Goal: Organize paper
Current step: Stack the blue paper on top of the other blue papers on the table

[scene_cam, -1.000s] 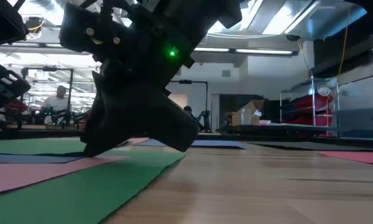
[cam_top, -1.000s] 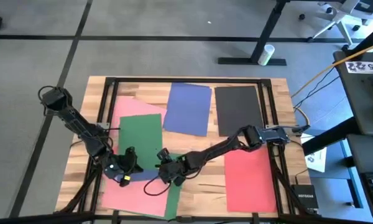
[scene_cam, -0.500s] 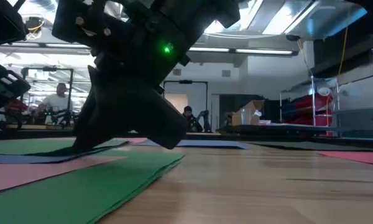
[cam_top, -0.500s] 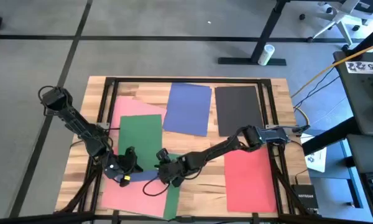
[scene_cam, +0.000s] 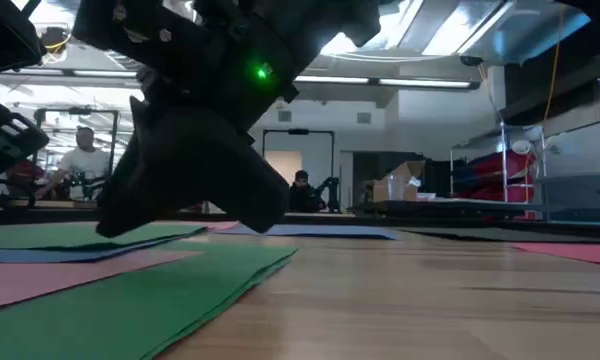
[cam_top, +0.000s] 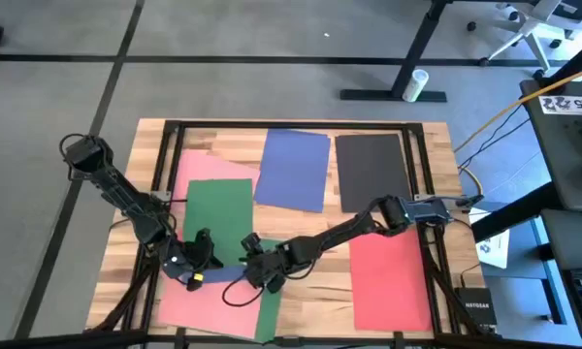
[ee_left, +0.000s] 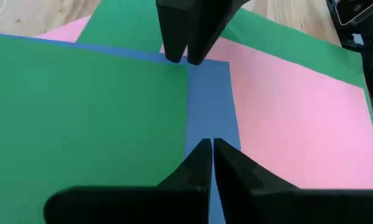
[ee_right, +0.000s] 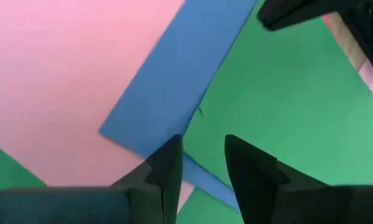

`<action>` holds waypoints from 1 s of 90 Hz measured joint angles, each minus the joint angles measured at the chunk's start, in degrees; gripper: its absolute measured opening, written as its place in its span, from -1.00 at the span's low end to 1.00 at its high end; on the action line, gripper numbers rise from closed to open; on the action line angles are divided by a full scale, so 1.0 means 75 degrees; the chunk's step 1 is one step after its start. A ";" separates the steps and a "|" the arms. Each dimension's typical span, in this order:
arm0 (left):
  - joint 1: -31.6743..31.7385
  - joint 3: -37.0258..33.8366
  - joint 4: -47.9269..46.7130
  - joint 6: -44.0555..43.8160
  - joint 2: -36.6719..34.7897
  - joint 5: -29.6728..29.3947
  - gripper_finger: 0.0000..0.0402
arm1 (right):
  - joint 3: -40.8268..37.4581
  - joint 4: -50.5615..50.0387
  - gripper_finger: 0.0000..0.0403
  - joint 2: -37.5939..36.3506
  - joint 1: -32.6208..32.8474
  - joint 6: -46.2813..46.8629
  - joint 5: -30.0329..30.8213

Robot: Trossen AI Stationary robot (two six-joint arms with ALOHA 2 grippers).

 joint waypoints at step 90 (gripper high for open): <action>-0.0035 0.0000 -0.0009 -0.0051 0.0042 0.0009 -1.00 | 0.0254 0.0301 -0.45 0.0423 -0.0120 -0.0121 -0.0123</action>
